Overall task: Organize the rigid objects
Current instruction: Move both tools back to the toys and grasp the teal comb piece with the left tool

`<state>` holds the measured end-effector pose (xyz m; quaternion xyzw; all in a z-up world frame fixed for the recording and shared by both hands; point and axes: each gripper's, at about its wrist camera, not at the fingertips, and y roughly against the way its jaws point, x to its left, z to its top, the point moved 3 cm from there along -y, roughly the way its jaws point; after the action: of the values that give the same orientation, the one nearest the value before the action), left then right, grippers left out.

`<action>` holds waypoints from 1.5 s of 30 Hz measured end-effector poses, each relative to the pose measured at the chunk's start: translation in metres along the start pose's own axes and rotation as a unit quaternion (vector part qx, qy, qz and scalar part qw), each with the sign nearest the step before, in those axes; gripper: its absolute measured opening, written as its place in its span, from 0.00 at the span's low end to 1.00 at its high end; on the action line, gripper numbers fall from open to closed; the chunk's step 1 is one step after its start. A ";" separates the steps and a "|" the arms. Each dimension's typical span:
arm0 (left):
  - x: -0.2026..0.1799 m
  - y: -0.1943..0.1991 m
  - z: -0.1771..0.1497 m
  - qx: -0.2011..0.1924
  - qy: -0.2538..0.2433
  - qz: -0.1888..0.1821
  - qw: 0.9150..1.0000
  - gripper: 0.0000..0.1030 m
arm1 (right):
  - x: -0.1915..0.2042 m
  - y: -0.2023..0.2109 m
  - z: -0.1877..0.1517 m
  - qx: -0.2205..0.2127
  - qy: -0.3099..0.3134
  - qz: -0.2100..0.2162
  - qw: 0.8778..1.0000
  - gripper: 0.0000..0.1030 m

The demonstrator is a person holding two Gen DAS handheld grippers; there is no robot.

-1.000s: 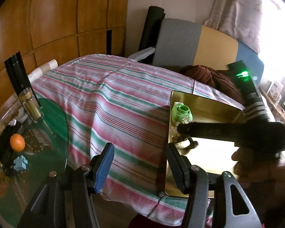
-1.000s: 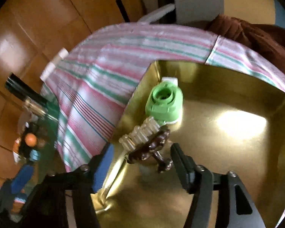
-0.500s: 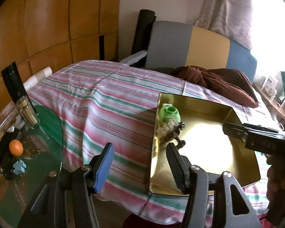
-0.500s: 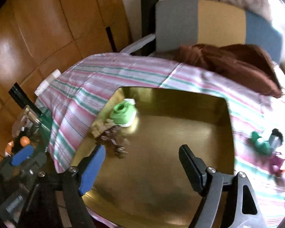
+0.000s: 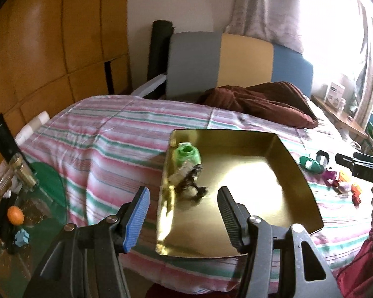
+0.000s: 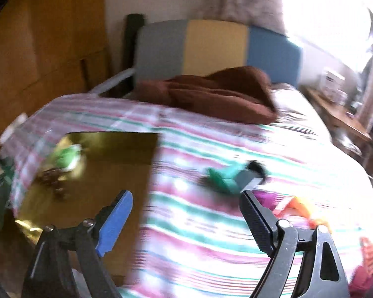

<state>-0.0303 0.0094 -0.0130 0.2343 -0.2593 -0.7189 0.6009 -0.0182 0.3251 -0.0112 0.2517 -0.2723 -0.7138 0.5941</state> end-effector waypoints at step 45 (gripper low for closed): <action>-0.264 -0.086 0.047 0.095 -0.193 -0.185 0.959 0.56 | -0.245 -0.017 -0.073 0.028 -0.379 -0.112 0.918 0.94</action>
<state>-0.0800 0.2858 -0.0270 0.1913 -0.3895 -0.8210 0.3711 0.0606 0.5623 -0.0672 0.0077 -0.4672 -0.8095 0.3555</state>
